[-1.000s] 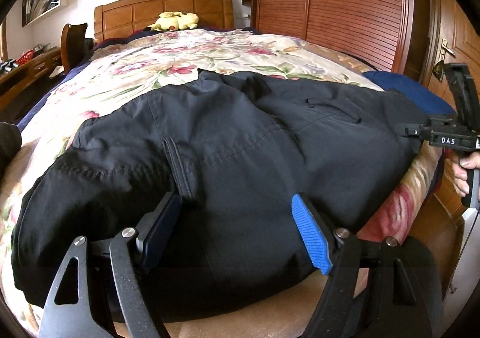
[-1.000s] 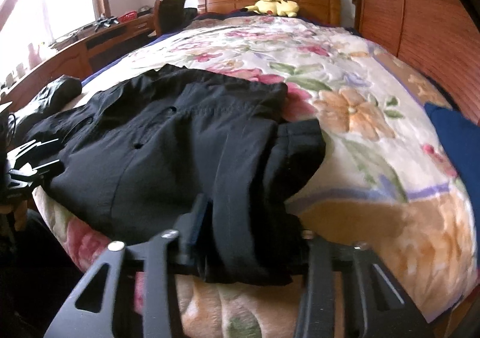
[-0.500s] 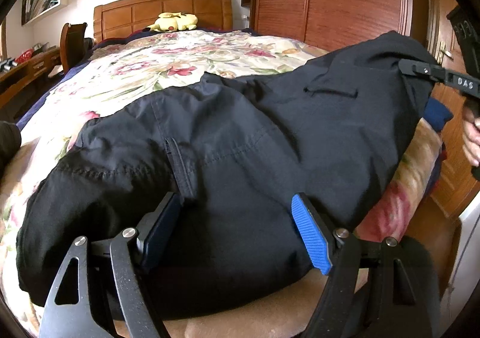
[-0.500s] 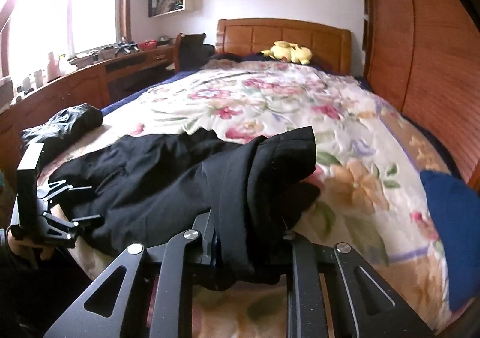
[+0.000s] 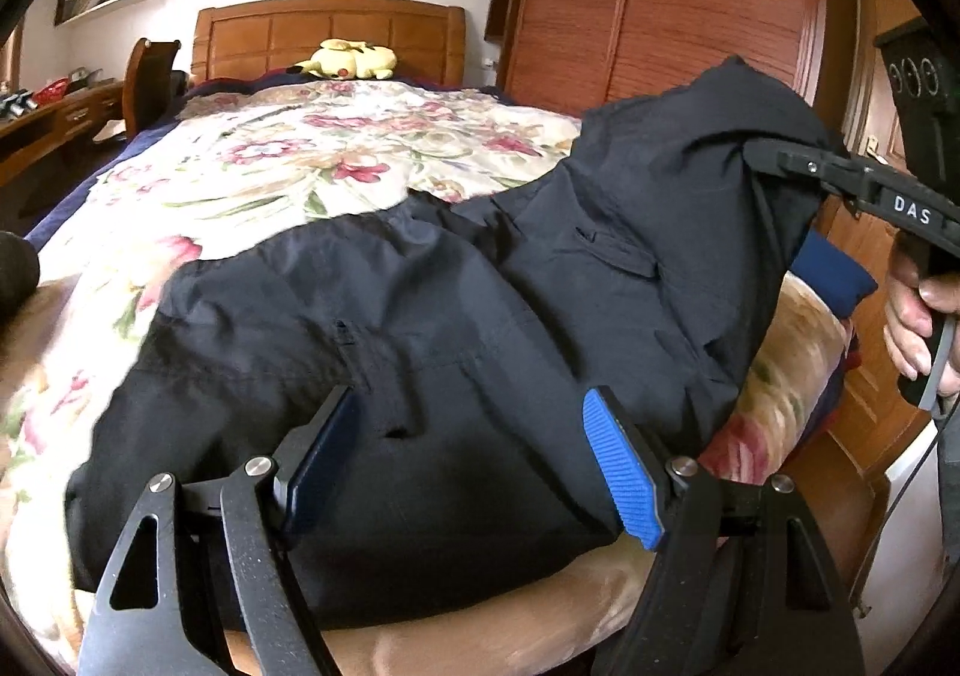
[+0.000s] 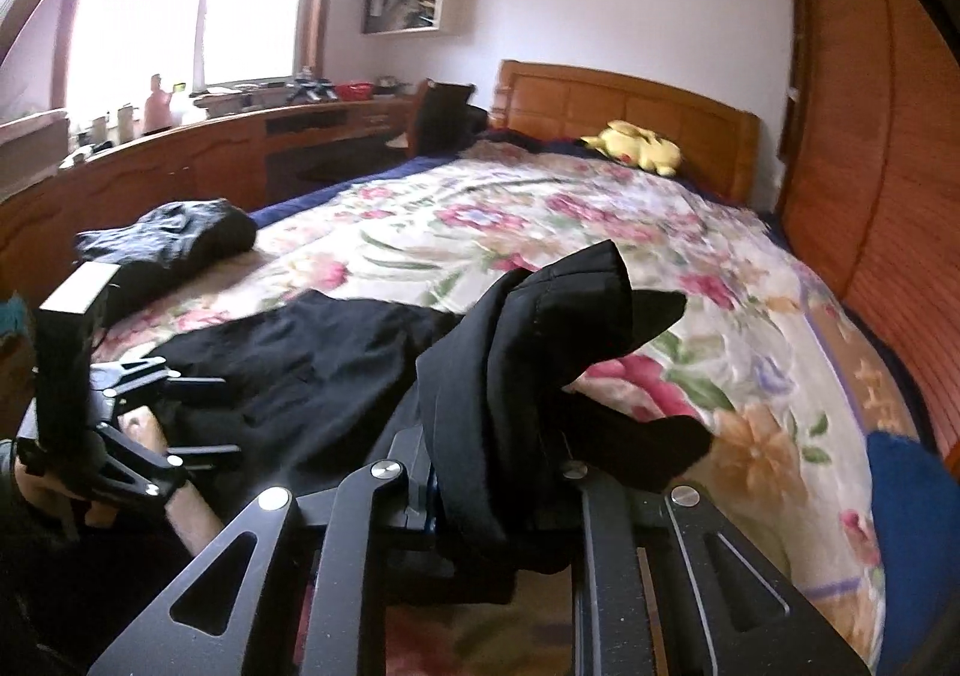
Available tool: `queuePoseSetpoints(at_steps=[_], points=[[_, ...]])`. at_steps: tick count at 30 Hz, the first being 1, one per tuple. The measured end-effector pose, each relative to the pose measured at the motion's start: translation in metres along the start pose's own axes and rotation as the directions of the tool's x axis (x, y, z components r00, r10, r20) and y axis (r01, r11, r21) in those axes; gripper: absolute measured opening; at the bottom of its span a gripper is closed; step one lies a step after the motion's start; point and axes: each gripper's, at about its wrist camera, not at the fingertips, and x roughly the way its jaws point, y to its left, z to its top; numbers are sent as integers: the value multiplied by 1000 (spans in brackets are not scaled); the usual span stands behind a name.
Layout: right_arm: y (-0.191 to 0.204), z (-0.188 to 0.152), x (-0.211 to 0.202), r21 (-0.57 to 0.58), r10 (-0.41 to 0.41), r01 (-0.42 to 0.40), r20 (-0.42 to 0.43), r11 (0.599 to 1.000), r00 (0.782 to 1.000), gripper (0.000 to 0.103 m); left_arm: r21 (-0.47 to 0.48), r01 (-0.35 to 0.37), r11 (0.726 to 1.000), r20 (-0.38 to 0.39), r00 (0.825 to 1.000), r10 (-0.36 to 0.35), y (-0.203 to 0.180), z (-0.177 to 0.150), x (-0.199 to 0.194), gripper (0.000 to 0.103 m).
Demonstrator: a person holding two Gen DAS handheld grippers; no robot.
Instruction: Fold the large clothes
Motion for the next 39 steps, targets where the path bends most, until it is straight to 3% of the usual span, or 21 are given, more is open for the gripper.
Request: queuePoseSetpoints(at_steps=[6,13,20,25,31,34,37,39], points=[[23,20,8,-62,72,-69,39,996,997,18,-22,-73,997,63,995,74,31,8,-38,78],[64,38,34,-137,174,-167,43,976,984,18,-80,-187,979,111,975,195,82,3,-86,78],[104,37,83,-191,279,-280,-31,941,960,17,-149,-257,955,117,954,275,124,-16,-114,78],[128,17,124,-181,332,-353,-135,918,933,17,-187,-300,936,108,940,323,147,-29,-124,78],[129,15,151,-175,308,-338,-178,925,935,21,-212,-314,925,101,935,341,160,-35,-127,78],[125,28,145,-150,300,-326,-172,933,938,27,-206,-308,929,105,937,334,161,-35,-126,78],[106,40,127,-125,314,-330,-129,936,940,48,-196,-297,935,111,940,322,157,-35,-126,78],[91,48,114,-106,321,-329,-84,938,943,54,-189,-289,938,114,943,314,153,-32,-124,78]])
